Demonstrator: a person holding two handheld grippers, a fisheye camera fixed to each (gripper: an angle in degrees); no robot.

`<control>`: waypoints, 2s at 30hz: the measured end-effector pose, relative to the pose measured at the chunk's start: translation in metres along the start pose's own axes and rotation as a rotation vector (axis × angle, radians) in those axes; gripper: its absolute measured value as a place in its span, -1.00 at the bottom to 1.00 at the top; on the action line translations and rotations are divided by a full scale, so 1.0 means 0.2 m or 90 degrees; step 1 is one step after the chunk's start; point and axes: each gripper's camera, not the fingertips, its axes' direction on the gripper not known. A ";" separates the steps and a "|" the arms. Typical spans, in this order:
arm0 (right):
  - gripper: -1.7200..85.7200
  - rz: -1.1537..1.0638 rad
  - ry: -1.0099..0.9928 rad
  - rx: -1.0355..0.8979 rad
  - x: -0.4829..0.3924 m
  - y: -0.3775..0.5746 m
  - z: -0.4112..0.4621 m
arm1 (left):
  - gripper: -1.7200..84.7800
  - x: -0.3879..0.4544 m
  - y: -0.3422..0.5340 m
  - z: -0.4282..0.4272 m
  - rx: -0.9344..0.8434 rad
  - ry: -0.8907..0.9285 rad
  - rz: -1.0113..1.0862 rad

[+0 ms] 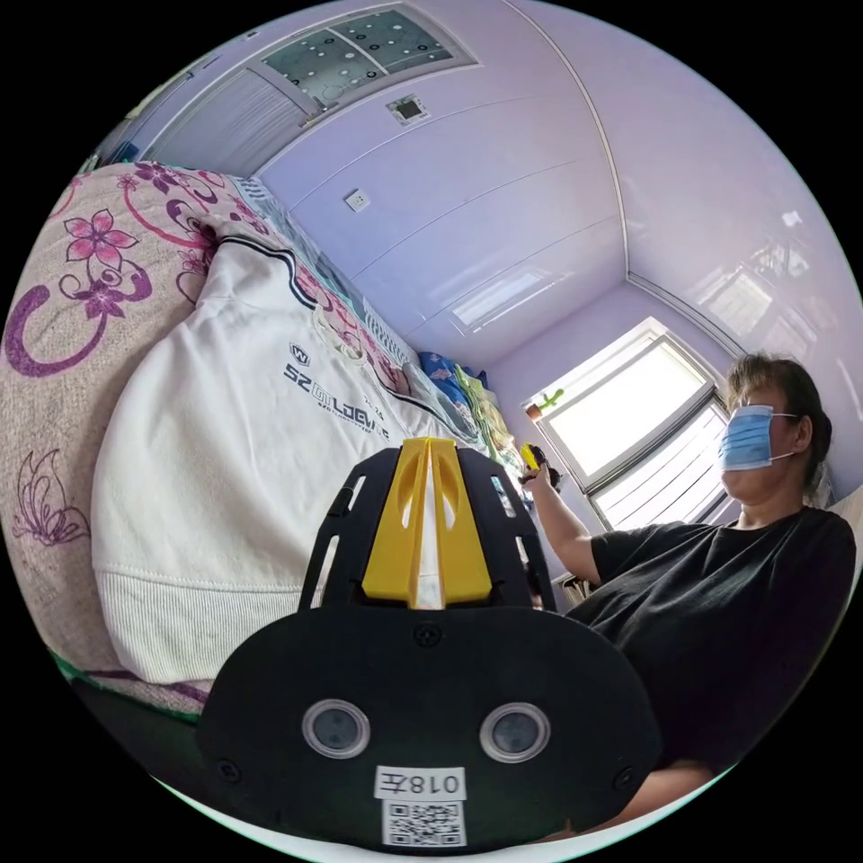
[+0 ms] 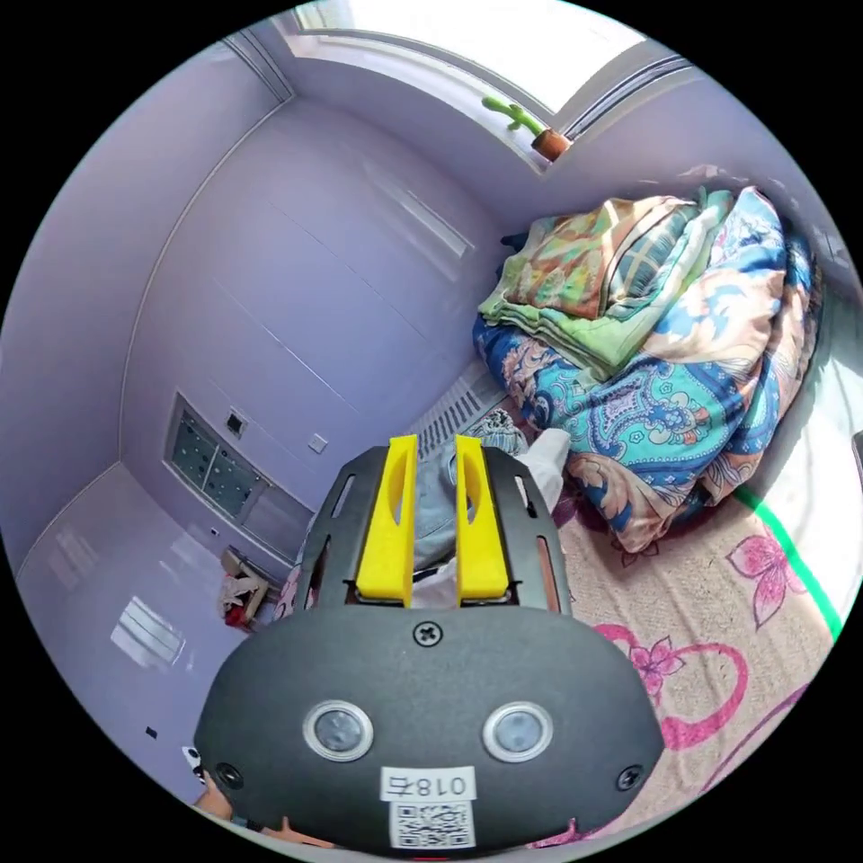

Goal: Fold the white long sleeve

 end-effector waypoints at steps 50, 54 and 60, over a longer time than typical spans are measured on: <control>-0.97 -0.178 0.000 -0.504 -0.94 2.11 0.06 | -0.94 -0.02 -2.28 2.35 -0.410 -0.837 0.566; -0.97 -0.190 -0.020 -0.496 -0.92 2.14 0.07 | -0.95 0.15 -2.38 2.17 -0.450 -0.783 0.495; -0.96 -0.160 -0.081 -0.480 -0.85 2.21 0.09 | -0.96 0.58 -2.42 1.83 -0.614 -0.854 0.497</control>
